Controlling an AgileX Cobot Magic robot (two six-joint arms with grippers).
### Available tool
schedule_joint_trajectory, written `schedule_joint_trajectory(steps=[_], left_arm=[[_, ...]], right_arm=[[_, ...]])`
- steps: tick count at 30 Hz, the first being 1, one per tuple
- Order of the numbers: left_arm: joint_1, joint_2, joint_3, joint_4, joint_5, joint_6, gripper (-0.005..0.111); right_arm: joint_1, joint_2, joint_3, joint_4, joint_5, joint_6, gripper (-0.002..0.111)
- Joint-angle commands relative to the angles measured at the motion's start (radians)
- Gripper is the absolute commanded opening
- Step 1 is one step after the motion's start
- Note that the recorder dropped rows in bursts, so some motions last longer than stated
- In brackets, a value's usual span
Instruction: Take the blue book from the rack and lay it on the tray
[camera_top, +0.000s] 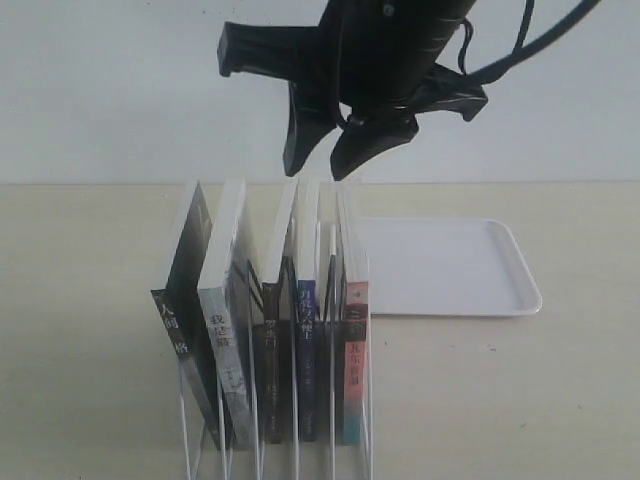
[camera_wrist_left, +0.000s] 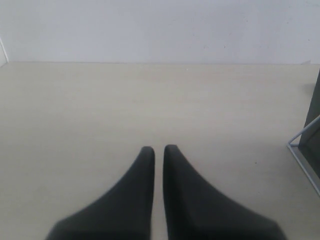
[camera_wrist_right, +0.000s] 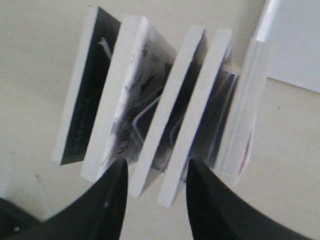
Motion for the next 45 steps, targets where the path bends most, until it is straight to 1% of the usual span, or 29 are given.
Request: schedule_joint_trajectory(steps=[1, 4, 10, 14, 17, 30, 31, 32, 35, 37, 41, 45], left_arm=[[-0.008, -0.002, 0.004, 0.002, -0.004, 0.002, 0.006], [-0.008, -0.002, 0.004, 0.002, -0.004, 0.002, 0.006], [-0.008, -0.002, 0.004, 0.002, -0.004, 0.002, 0.006], [-0.008, -0.002, 0.004, 0.002, -0.004, 0.002, 0.006], [-0.008, -0.002, 0.004, 0.002, -0.004, 0.002, 0.006], [-0.008, -0.002, 0.004, 0.002, -0.004, 0.002, 0.006], [-0.008, -0.002, 0.004, 0.002, -0.004, 0.002, 0.006], [-0.008, -0.002, 0.004, 0.002, -0.004, 0.002, 0.006], [-0.008, -0.002, 0.004, 0.002, -0.004, 0.002, 0.006], [-0.008, -0.002, 0.004, 0.002, -0.004, 0.002, 0.006], [-0.008, -0.002, 0.004, 0.002, -0.004, 0.002, 0.006], [-0.008, -0.002, 0.004, 0.002, -0.004, 0.002, 0.006]], right_arm=[[0.002, 0.01, -0.004, 0.049, -0.003, -0.011, 0.038], [0.006, 0.025, -0.004, 0.1, -0.003, -0.017, 0.038], [0.058, 0.086, -0.004, 0.073, -0.003, -0.005, 0.038], [0.059, 0.133, -0.004, -0.035, -0.003, 0.077, 0.038], [0.059, 0.152, -0.004, -0.087, -0.003, 0.098, 0.038], [0.059, 0.21, -0.004, -0.07, -0.003, 0.122, 0.037], [0.059, 0.213, -0.004, -0.068, -0.003, 0.122, 0.036], [0.059, 0.215, -0.004, -0.067, -0.003, 0.122, 0.032], [0.059, 0.212, -0.004, -0.066, -0.003, 0.111, 0.01], [0.059, 0.21, -0.005, -0.066, -0.003, 0.105, 0.0], [0.059, 0.21, -0.026, -0.058, -0.003, 0.105, 0.0], [0.059, 0.21, -0.133, -0.057, -0.003, 0.1, 0.0]])
